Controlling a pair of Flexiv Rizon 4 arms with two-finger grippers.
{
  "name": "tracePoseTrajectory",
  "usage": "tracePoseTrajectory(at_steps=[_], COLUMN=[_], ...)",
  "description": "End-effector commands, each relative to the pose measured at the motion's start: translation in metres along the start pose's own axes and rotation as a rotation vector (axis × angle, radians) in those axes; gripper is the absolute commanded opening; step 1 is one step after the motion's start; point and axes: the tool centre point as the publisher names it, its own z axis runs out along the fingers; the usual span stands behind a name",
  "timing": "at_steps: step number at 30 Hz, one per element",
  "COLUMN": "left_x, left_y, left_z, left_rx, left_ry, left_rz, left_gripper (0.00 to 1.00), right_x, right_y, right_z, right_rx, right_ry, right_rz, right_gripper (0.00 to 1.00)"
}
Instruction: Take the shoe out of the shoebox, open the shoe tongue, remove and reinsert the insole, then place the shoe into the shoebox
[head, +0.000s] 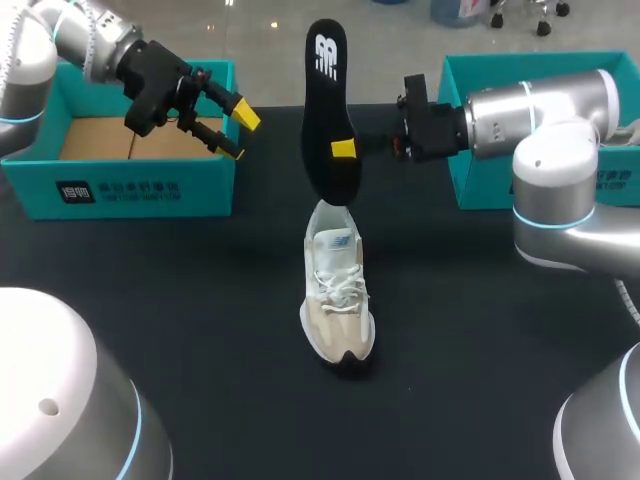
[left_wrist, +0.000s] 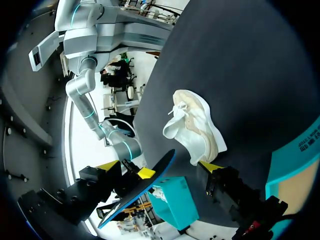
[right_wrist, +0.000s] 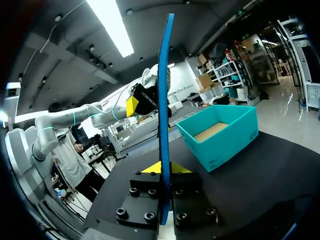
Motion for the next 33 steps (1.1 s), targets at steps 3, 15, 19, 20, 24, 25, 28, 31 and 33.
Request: tracePoseTrajectory(at_steps=[3, 15, 19, 20, 24, 25, 28, 31, 33], left_x=[0.0, 0.0, 0.0, 0.0, 0.0, 0.0, 0.0, 0.0, 0.0], left_y=[0.0, 0.0, 0.0, 0.0, 0.0, 0.0, 0.0, 0.0, 0.0], left_z=[-0.001, -0.001, -0.001, -0.001, -0.001, -0.001, -0.001, -0.001, -0.001], left_rx=[0.002, 0.002, 0.002, 0.002, 0.002, 0.002, 0.002, 0.002, 0.002], left_ry=[0.004, 0.004, 0.004, 0.004, 0.004, 0.004, 0.004, 0.004, 0.004], left_rz=[0.001, 0.001, 0.001, 0.001, 0.001, 0.001, 0.001, 0.001, 0.001], left_gripper=[1.0, 1.0, 1.0, 1.0, 1.0, 1.0, 1.0, 1.0, 1.0], right_x=[-0.001, -0.021, -0.024, -0.025, -0.027, -0.027, -0.028, -0.028, -0.029], right_y=[0.0, -0.021, -0.026, -0.029, -0.042, -0.045, -0.054, -0.061, -0.065], right_z=[0.001, 0.013, 0.013, 0.013, 0.014, 0.014, 0.015, 0.018, 0.019], right_rx=[0.001, 0.07, 0.076, 0.079, 0.085, 0.086, 0.085, 0.08, 0.074], right_ry=[-0.001, -0.091, -0.084, -0.076, -0.049, -0.049, -0.037, -0.03, -0.026], right_rz=[0.0, -0.181, -0.19, -0.191, -0.168, -0.166, -0.145, -0.123, -0.1], right_gripper=[0.0, 0.0, 0.0, 0.0, 0.0, 0.0, 0.0, 0.0, 0.0])
